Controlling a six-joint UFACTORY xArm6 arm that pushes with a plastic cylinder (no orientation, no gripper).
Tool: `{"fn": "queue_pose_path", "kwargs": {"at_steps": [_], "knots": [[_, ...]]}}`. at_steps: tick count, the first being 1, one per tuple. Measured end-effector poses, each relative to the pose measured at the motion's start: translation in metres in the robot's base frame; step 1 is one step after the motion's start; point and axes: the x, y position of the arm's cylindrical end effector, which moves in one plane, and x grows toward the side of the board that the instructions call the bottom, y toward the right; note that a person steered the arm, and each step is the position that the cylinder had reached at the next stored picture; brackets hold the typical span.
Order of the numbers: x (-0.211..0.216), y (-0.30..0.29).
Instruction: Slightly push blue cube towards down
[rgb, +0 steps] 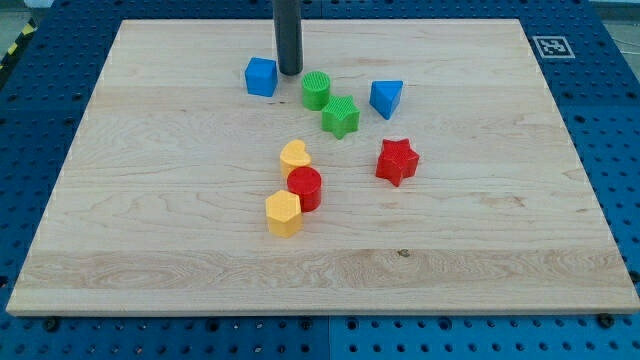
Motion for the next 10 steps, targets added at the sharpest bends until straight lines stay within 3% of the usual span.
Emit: {"fn": "queue_pose_path", "kwargs": {"at_steps": [3,7,10], "knots": [[-0.06,0.016],[-0.059,-0.048],[-0.005,-0.031]]}}
